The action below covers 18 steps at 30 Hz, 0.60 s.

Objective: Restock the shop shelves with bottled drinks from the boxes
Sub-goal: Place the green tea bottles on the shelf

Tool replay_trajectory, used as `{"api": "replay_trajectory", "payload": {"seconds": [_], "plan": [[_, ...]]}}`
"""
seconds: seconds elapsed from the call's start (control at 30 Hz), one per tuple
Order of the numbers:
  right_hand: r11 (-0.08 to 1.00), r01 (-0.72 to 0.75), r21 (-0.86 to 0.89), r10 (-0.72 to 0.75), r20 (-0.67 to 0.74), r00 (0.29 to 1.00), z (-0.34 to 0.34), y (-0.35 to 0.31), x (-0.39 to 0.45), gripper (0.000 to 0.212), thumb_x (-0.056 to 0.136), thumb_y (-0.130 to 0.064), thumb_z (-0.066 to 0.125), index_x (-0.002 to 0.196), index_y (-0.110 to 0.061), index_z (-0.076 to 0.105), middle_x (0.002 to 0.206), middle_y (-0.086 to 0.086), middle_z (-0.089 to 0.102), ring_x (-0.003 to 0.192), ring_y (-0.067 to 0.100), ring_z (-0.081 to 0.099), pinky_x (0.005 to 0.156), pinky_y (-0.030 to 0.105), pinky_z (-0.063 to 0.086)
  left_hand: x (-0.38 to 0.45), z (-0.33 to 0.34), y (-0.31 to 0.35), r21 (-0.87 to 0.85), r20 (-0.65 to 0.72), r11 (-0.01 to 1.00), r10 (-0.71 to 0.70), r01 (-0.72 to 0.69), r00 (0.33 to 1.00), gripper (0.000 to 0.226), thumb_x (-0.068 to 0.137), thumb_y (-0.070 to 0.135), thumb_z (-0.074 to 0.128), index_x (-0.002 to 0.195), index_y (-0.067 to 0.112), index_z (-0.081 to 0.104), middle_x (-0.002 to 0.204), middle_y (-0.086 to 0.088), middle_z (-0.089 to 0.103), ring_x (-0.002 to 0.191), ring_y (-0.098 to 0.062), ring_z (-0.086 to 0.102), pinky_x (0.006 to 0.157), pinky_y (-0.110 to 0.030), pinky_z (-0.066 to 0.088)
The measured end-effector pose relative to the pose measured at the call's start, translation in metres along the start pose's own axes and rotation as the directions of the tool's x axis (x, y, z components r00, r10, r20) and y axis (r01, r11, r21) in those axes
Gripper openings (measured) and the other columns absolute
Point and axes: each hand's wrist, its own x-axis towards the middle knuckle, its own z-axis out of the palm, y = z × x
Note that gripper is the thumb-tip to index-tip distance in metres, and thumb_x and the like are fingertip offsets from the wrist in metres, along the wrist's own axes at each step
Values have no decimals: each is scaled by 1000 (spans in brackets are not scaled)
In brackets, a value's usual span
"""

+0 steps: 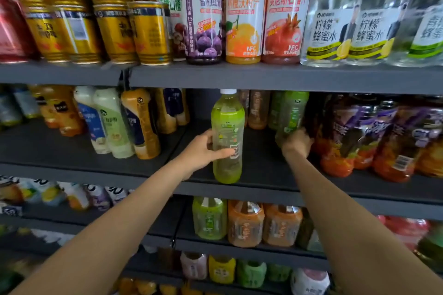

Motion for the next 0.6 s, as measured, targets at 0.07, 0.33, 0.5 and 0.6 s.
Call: {"api": "replay_trajectory", "payload": {"seconds": [0.07,0.33,0.5,0.6], "plan": [[1000,-11,27,10,19,1000,0,-2,-1,66,83,-32,67,128,4,35,135,23,42,125,40,39,101,38,31,2,0,0,-9,9,1000,-14,14,1000,52,78,23,71,125,25,49,119,7,58,114,-9,52,96,-26,41],[829,274,487,-448,287,847,-24,6,-75,66,80,-19,71,136,-12,36,121,0,53,114,13,49,98,29,41,30,35,15,-82,32,997,17,-14,999,59,77,25,72,131,19,49,122,4,58,113,-8,52,93,-23,42],[884,276,377,-391,276,878,-43,17,-78,65,78,-14,74,132,-13,38,116,0,57,108,15,54,84,21,41,39,65,24,-182,184,983,7,27,983,56,82,22,67,134,20,46,126,4,56,117,-7,49,100,-26,38],[886,260,384,-333,138,933,-40,27,-74,60,75,-17,77,125,-8,44,117,5,58,107,18,55,82,22,42,43,78,28,-144,173,989,46,-21,984,49,87,23,63,133,20,48,126,2,57,117,-8,49,98,-24,39]]}}
